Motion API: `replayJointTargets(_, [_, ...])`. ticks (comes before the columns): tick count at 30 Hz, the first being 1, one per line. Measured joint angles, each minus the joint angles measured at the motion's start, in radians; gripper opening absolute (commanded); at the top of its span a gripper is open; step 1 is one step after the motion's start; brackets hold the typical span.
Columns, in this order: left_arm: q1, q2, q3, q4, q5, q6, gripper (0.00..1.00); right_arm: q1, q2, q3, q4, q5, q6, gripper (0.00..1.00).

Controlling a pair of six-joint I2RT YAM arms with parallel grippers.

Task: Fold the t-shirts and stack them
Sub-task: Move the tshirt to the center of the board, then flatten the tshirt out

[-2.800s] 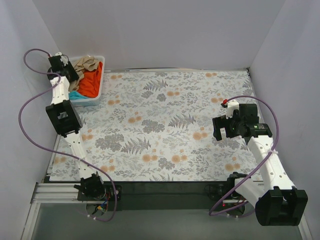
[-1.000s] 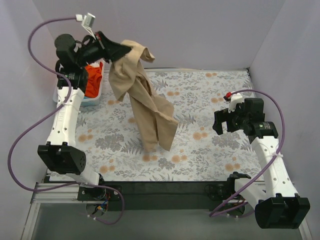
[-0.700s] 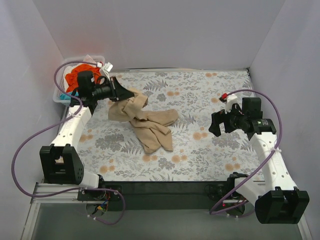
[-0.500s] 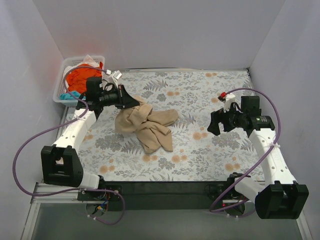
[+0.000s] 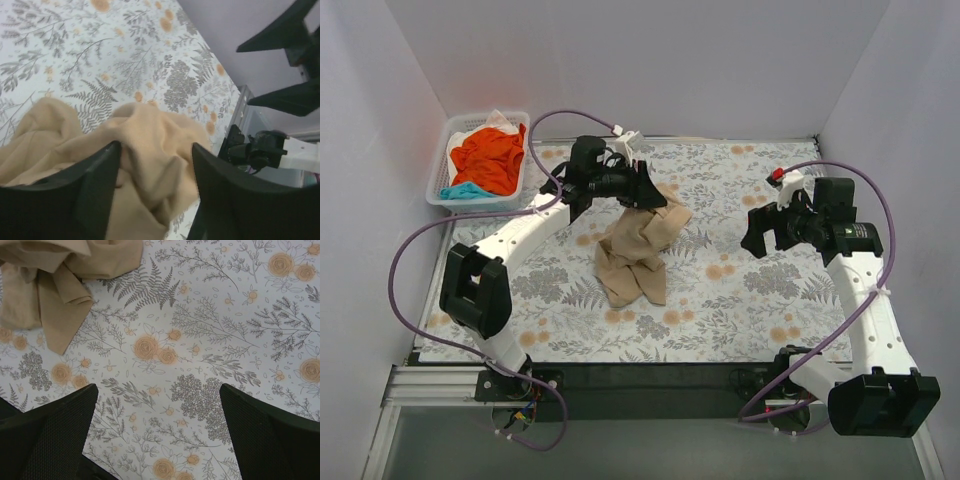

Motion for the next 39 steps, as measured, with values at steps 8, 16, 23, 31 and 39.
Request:
replayJointTargets(8, [-0.022, -0.021, -0.054, -0.136, -0.062, 0.113, 0.77, -0.001, 0.057, 0.000, -0.008, -0.042, -0.030, 0.98])
replayJointTargets(16, [0.328, -0.309, -0.305, -0.174, -0.047, 0.093, 0.72, 0.170, 0.159, 0.008, -0.003, -0.044, -0.078, 0.84])
replayJointTargets(23, [0.360, -0.350, -0.461, -0.269, -0.079, 0.105, 0.74, 0.507, 0.353, 0.089, 0.031, 0.066, -0.101, 0.90])
replayJointTargets(31, [0.309, -0.225, -0.478, -0.253, -0.135, 0.113, 0.70, 0.576, 0.469, 0.085, 0.047, 0.126, -0.081, 0.97])
replayJointTargets(39, [0.187, -0.037, -0.446, -0.211, -0.234, 0.117, 0.21, 0.570, 0.544, 0.067, 0.070, 0.182, -0.072, 0.02])
